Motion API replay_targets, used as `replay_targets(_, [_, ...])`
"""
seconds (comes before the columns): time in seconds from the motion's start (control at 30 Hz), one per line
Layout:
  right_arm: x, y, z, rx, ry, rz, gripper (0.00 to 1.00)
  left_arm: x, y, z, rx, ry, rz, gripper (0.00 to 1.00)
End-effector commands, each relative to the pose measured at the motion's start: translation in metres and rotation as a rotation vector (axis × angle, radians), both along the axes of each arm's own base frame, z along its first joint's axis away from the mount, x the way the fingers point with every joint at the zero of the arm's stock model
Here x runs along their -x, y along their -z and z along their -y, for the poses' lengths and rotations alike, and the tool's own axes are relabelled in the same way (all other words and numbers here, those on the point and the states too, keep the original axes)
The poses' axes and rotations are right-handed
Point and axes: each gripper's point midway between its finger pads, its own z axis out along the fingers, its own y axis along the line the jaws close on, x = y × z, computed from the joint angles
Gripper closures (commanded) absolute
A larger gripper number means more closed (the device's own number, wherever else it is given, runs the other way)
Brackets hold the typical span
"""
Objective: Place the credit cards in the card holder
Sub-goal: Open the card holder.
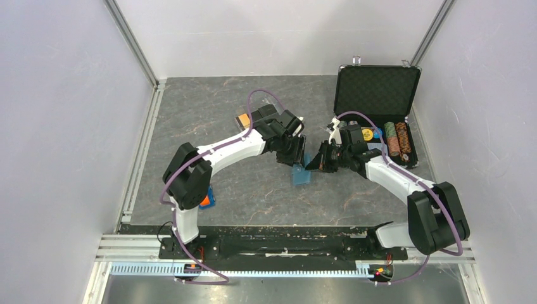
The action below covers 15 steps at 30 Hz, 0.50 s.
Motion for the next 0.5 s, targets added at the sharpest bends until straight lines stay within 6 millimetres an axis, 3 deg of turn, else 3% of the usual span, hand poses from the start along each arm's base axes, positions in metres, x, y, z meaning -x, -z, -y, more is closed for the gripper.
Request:
replay_targets(0.0, [-0.006,-0.011,-0.008,-0.036,-0.017,0.035,1.0,0.005,0.006,0.001,-0.001,-0.005,-0.022,0.49])
replay_targets(0.23, [-0.009,-0.014,-0.008,-0.037,-0.016,0.041,1.0,0.014,0.023,-0.007,-0.04,-0.013,-0.065,0.53])
replay_targets(0.47, [-0.008,-0.014,-0.008,-0.038,-0.016,0.044,1.0,0.009,0.033,-0.022,-0.127,-0.035,-0.049,0.64])
